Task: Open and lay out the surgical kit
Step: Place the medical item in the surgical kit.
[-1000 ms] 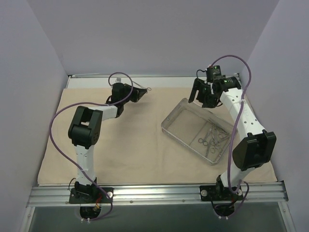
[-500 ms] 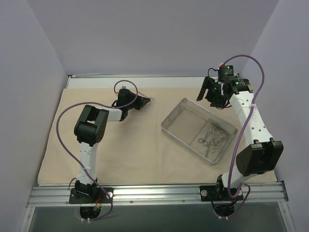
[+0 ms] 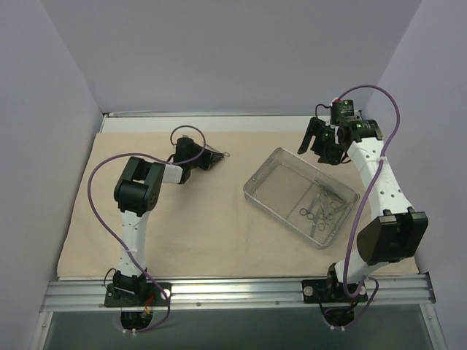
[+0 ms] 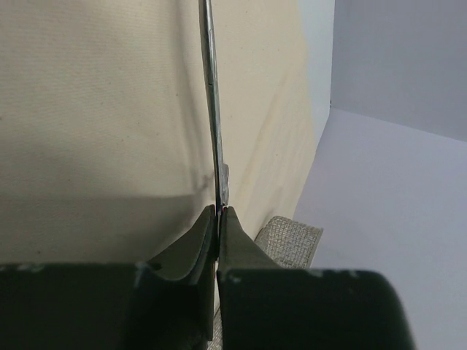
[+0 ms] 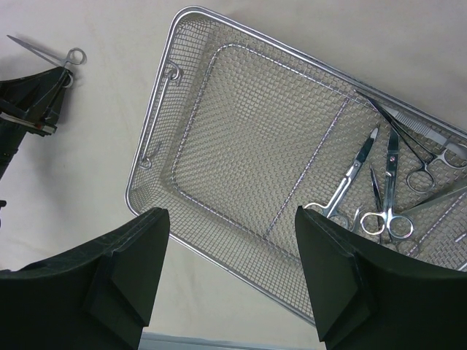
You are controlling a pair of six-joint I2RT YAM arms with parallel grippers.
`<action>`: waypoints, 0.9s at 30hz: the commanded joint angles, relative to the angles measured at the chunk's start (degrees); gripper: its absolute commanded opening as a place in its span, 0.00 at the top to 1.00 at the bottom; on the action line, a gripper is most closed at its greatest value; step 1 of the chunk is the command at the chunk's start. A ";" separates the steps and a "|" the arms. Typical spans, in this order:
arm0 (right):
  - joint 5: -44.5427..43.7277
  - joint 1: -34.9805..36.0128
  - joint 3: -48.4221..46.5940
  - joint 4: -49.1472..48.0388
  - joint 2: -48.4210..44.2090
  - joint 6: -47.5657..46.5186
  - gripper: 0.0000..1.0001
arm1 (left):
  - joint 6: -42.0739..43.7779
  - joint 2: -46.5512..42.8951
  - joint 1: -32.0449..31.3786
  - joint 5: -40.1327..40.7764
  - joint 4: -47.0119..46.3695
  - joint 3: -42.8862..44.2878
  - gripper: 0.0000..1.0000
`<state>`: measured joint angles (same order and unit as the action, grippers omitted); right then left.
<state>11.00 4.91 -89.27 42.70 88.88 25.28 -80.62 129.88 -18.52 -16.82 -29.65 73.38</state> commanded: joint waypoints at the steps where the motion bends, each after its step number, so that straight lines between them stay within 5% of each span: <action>1: 0.42 -0.42 0.51 1.25 -0.81 -0.49 0.30 | 1.78 1.07 0.59 -0.85 -0.32 3.17 0.94; 9: 0.51 -0.51 0.42 0.98 -0.02 -0.23 0.29 | 2.83 1.60 1.38 -1.37 2.40 3.87 0.92; 16: 1.04 -0.51 0.51 0.90 0.85 -0.23 0.29 | 3.62 1.16 1.82 -1.55 8.02 4.40 0.47; 22: 0.95 -0.69 0.68 0.11 1.47 0.03 0.29 | 4.15 -1.73 1.91 -2.95 10.92 2.47 0.40; 25: 0.69 -0.78 -0.28 0.37 2.00 0.04 0.29 | 5.29 -5.07 2.35 -2.79 22.65 3.60 0.37; 27: -0.36 -0.95 -1.42 1.59 3.05 -0.14 0.29 | 7.04 -7.36 2.88 0.19 39.97 7.97 0.31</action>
<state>11.46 4.69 -89.03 42.61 90.59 25.45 -77.52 126.69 -16.78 -19.94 -13.69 77.62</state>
